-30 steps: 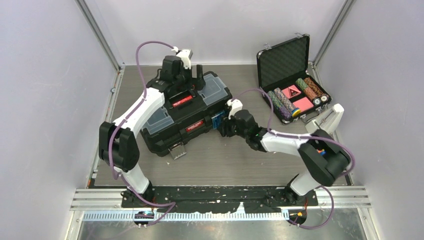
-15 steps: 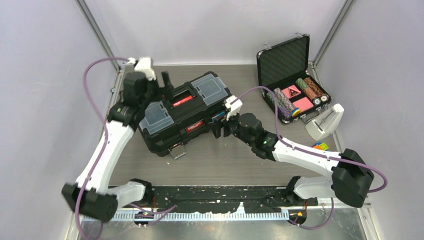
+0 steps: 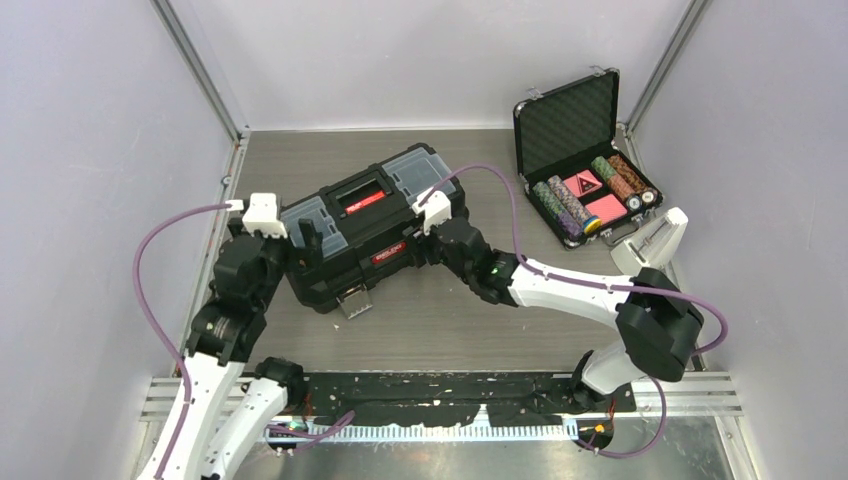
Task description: Pack the tool kit
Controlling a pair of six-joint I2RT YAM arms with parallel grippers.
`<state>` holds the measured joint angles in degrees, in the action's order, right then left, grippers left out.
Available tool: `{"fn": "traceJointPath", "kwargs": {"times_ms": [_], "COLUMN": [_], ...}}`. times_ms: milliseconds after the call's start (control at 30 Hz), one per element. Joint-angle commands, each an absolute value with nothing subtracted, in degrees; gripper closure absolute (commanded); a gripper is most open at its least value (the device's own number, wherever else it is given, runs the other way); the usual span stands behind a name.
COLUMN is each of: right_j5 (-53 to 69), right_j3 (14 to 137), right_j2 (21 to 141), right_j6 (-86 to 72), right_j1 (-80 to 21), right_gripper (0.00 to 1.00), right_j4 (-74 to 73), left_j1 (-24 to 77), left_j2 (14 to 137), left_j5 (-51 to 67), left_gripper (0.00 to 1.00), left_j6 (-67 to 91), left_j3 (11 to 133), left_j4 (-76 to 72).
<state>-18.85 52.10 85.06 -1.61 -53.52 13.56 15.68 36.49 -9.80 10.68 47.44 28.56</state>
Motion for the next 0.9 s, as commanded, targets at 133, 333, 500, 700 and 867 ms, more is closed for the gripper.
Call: {"fn": "traceJointPath", "kwargs": {"times_ms": [133, 333, 500, 700, 867], "right_j5": [-28.4, -25.0, -22.1, -6.2, 7.0], "right_j3": [54.6, 56.4, 58.9, 49.1, 39.7], "right_j2": [86.6, 88.3, 85.9, 75.1, 70.4], "right_j6": [5.7, 11.7, 12.7, 5.2, 2.0], "right_j1": [-46.3, -39.3, -37.9, -37.8, -37.9], "right_gripper": [0.32, 0.31, 0.29, 0.23, 0.16], "right_j4": [13.8, 18.1, 15.8, 16.2, 22.4], "left_j1": [15.8, 15.7, 15.7, 15.7, 15.7], "left_j2": [32.9, 32.5, 31.5, 30.9, 30.8], "left_j5": [-7.9, -3.0, -0.3, 1.6, 2.2], "left_gripper": [0.00, 0.01, 0.01, 0.00, 0.01], "left_j6": [2.0, 1.2, 0.6, 0.3, 0.3], "left_j3": [43.3, 41.5, 40.3, 39.9, 39.8], "left_j4": [23.2, 21.1, 21.0, 20.5, 20.3]}}
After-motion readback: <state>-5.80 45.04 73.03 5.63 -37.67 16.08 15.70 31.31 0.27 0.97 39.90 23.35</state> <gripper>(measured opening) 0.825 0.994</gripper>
